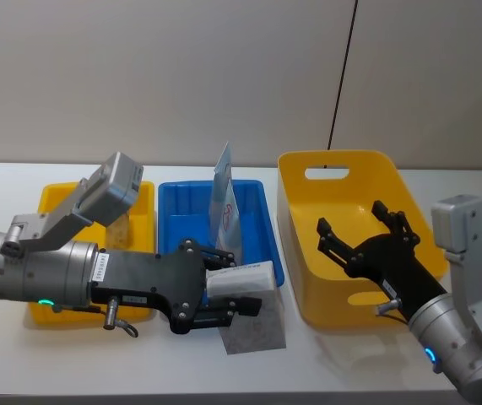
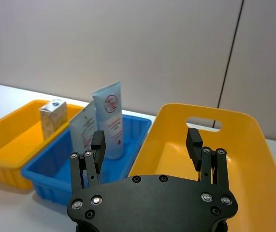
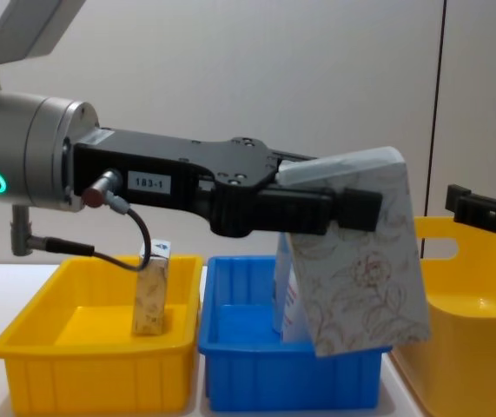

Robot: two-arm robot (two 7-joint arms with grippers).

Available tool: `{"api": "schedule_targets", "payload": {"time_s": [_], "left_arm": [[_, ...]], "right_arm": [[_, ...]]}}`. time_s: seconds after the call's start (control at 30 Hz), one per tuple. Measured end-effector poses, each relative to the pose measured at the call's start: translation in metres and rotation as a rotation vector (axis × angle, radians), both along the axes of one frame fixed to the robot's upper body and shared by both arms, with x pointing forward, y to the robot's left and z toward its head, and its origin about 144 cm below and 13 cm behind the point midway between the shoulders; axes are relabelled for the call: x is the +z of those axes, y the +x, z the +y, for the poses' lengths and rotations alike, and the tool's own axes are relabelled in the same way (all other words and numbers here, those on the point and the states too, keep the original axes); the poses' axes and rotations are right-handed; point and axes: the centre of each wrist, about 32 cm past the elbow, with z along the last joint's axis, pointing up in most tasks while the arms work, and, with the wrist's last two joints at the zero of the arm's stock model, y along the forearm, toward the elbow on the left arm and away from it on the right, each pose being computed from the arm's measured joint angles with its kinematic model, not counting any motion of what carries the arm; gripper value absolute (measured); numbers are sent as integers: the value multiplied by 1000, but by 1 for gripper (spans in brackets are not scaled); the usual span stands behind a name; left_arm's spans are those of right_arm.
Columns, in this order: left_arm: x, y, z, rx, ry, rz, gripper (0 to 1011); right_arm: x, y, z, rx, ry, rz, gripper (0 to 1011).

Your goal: Bimanual collaborative sorting of washing and personal care products

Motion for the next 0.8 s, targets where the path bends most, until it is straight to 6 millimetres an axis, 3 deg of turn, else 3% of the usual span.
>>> {"api": "schedule_targets", "payload": {"time_s": [0.8], "left_arm": [[0, 0, 0, -2, 0, 0, 365]], "right_arm": [[21, 0, -41, 319, -51, -10, 1003]]}}
